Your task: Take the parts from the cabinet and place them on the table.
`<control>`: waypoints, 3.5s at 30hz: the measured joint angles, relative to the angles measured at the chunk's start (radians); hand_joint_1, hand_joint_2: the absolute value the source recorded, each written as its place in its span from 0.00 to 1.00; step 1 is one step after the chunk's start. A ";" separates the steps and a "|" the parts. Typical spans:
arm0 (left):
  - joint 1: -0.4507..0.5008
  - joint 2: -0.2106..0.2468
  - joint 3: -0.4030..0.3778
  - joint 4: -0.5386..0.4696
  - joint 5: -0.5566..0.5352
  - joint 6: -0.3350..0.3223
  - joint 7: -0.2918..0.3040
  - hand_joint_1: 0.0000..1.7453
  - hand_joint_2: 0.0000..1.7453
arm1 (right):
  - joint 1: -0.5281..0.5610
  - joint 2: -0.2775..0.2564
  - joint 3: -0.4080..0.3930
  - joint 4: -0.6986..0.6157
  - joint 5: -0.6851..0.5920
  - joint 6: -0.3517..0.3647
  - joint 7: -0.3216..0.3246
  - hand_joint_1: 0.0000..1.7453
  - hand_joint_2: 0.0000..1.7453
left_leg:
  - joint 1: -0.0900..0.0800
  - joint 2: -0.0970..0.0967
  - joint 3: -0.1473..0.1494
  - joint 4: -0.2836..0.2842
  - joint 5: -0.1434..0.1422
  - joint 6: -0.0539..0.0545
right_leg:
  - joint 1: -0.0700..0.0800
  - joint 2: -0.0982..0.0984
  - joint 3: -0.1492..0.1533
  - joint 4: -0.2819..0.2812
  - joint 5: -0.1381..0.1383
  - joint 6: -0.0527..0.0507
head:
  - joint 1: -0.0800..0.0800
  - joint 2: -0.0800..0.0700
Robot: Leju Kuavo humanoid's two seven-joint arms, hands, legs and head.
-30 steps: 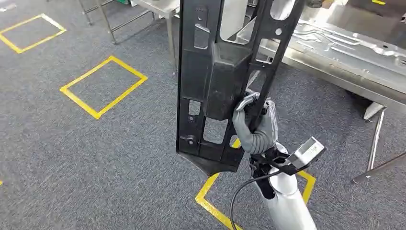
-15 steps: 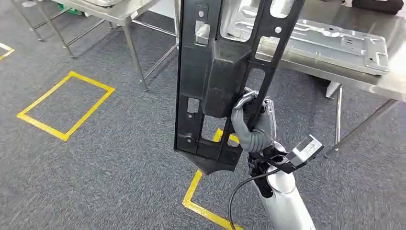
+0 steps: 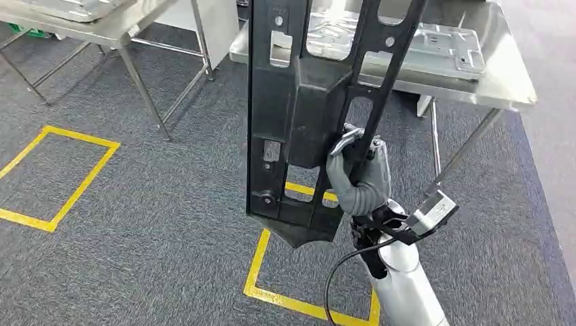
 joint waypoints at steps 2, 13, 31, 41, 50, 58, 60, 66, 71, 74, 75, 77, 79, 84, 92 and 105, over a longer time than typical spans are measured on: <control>-0.003 0.001 0.000 0.000 0.000 0.001 0.001 0.00 1.00 | -0.001 0.000 0.000 0.000 0.000 0.000 0.000 0.99 1.00 | -0.004 0.027 0.017 -0.012 -0.005 -0.011 | 0.001 0.028 0.003 -0.008 -0.002 -0.008 | 0.000 0.000; -0.008 0.004 0.002 0.000 0.003 0.001 -0.001 0.00 1.00 | 0.001 0.003 0.004 0.001 -0.003 0.001 0.000 0.99 1.00 | 0.004 -0.183 -0.052 0.038 0.035 0.000 | -0.008 0.176 0.023 -0.013 -0.003 -0.018 | 0.000 0.000; 0.000 0.002 0.003 0.000 0.000 -0.002 -0.007 0.00 1.00 | -0.003 0.002 0.007 0.000 -0.011 -0.006 -0.001 0.99 1.00 | -0.006 0.008 0.000 -0.008 0.007 0.003 | -0.003 -0.001 0.006 -0.010 0.004 0.002 | 0.000 0.000; -0.012 0.003 0.007 0.000 0.001 -0.001 -0.011 0.00 1.00 | 0.005 0.004 0.005 -0.003 0.005 -0.035 -0.005 0.99 1.00 | 0.003 -0.097 -0.115 0.215 -0.044 -0.017 | -0.010 0.079 0.028 -0.021 -0.004 -0.028 | 0.000 0.000; -0.002 0.003 0.008 0.000 -0.002 0.012 -0.016 0.00 1.00 | 0.003 0.004 0.007 -0.012 0.020 -0.045 -0.006 0.99 1.00 | 0.005 -0.102 0.019 -0.019 0.004 0.040 | -0.012 0.084 0.026 0.042 -0.037 0.025 | 0.000 0.000; 0.013 0.005 0.009 0.000 -0.004 0.015 -0.015 0.00 1.00 | 0.016 0.001 0.008 -0.011 0.022 -0.054 -0.006 0.99 1.00 | 0.010 -0.104 0.150 -0.030 -0.110 0.024 | -0.022 0.061 -0.145 0.050 0.021 0.029 | 0.000 0.000; 0.015 0.002 0.009 0.000 -0.005 0.015 -0.016 0.00 1.00 | 0.018 -0.002 0.008 -0.008 0.023 -0.055 -0.006 0.99 1.00 | 0.008 -0.105 0.179 -0.050 -0.135 0.008 | -0.007 0.055 -0.138 0.023 0.118 0.014 | 0.003 0.000; 0.006 0.005 0.010 0.000 -0.007 0.016 -0.017 0.00 1.00 | 0.017 -0.002 0.005 -0.019 0.023 -0.056 -0.007 0.99 1.00 | 0.010 -0.102 0.072 0.205 -0.034 -0.009 | -0.009 0.067 -0.017 -0.028 0.040 -0.029 | 0.000 0.000; -0.003 0.004 0.011 0.000 -0.003 0.013 -0.025 0.00 1.00 | 0.021 -0.002 0.005 -0.015 0.025 -0.058 -0.006 0.99 1.00 | -0.001 -0.102 -0.099 0.216 -0.269 -0.009 | -0.001 0.079 0.117 -0.051 -0.043 -0.033 | 0.000 0.000; -0.002 0.005 0.011 0.000 -0.001 0.011 -0.026 0.00 1.00 | 0.026 -0.002 0.005 -0.010 0.025 -0.058 -0.006 0.99 1.00 | -0.011 -0.105 -0.134 0.042 0.075 0.021 | 0.004 0.080 0.173 -0.054 -0.101 -0.031 | 0.000 0.000; -0.005 0.004 0.012 0.000 0.000 0.010 -0.027 0.00 1.00 | 0.028 -0.003 0.006 -0.003 0.025 -0.060 -0.006 0.99 1.00 | -0.023 -0.110 -0.149 0.021 0.139 0.027 | 0.008 0.088 0.192 -0.029 -0.113 -0.023 | 0.000 0.000; -0.016 0.004 0.013 0.000 -0.004 0.010 -0.023 0.00 1.00 | 0.026 -0.003 0.006 -0.009 0.029 -0.060 -0.003 0.99 1.00 | -0.027 -0.112 -0.132 0.031 0.117 0.039 | 0.002 0.090 0.204 -0.022 -0.138 -0.008 | 0.000 0.000; -0.016 0.001 0.013 0.000 -0.004 0.012 -0.023 0.00 1.00 | 0.021 -0.003 0.006 -0.016 0.029 -0.060 -0.006 0.99 1.00 | -0.019 -0.111 -0.109 0.018 0.109 0.048 | 0.004 0.090 0.175 0.029 -0.117 0.004 | 0.000 0.000; 0.001 0.005 0.013 0.000 -0.005 0.014 -0.021 0.00 1.00 | 0.018 -0.005 0.005 -0.016 0.031 -0.061 -0.006 0.99 1.00 | -0.013 -0.113 -0.060 0.002 0.068 0.054 | -0.015 0.077 -0.032 0.283 -0.209 0.033 | 0.000 0.000; 0.010 0.005 0.013 0.000 -0.007 0.014 -0.019 0.00 1.00 | 0.021 -0.008 0.004 -0.015 0.031 -0.064 -0.005 0.99 1.00 | -0.011 -0.115 0.035 -0.016 -0.020 0.019 | -0.009 0.064 -0.034 -0.006 0.042 0.000 | 0.002 0.000; -0.002 0.011 0.013 0.000 -0.004 0.015 -0.024 0.00 1.00 | 0.017 -0.006 0.003 -0.005 0.034 -0.062 -0.005 0.99 1.00 | -0.010 -0.114 -0.090 0.017 0.094 0.001 | -0.011 0.075 0.093 -0.025 -0.047 -0.025 | 0.002 0.000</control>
